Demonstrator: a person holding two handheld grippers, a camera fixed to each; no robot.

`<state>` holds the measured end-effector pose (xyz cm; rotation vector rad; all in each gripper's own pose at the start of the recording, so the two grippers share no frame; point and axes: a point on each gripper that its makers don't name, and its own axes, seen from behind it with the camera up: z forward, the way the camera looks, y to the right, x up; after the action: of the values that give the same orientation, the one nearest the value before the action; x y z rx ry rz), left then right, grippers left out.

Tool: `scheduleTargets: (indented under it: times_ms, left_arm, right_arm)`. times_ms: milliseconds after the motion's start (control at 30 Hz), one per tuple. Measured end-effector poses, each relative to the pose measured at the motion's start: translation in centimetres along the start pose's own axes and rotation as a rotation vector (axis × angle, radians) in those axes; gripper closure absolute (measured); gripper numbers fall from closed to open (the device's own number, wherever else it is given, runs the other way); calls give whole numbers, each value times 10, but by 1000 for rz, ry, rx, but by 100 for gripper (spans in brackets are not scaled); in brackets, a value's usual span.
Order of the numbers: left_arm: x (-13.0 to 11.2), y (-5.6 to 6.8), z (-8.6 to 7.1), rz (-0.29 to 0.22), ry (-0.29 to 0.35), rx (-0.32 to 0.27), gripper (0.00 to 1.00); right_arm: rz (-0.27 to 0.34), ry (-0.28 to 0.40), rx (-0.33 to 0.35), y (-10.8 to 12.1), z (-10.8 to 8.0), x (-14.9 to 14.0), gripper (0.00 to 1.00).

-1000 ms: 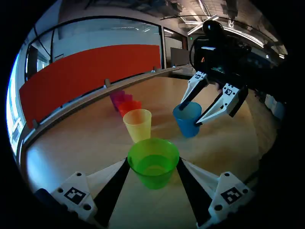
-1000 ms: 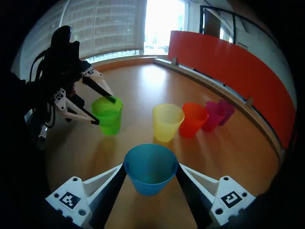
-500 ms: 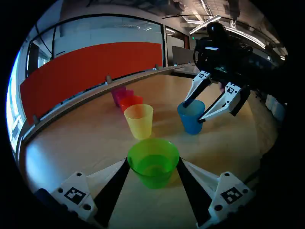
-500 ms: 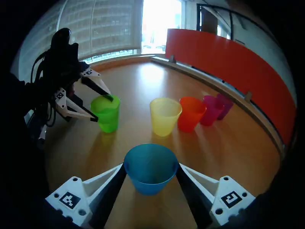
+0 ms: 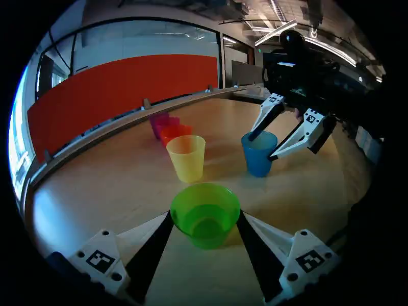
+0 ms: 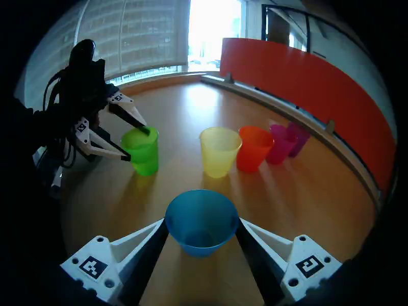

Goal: Pour water

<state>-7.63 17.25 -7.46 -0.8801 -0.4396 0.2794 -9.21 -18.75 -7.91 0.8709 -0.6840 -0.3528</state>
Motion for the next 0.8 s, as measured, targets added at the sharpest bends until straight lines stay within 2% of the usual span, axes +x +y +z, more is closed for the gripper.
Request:
scheduleTargets:
  times_ms: [633, 800]
  left_arm:
    - [-1, -1, 0, -13, 9, 2, 12]
    - [-1, -1, 1, -25, 11, 0, 12]
  right_arm:
    - [-1, -18, -21, 1, -2, -15, 6]
    - [-5, -18, -24, 1, -2, -15, 1]
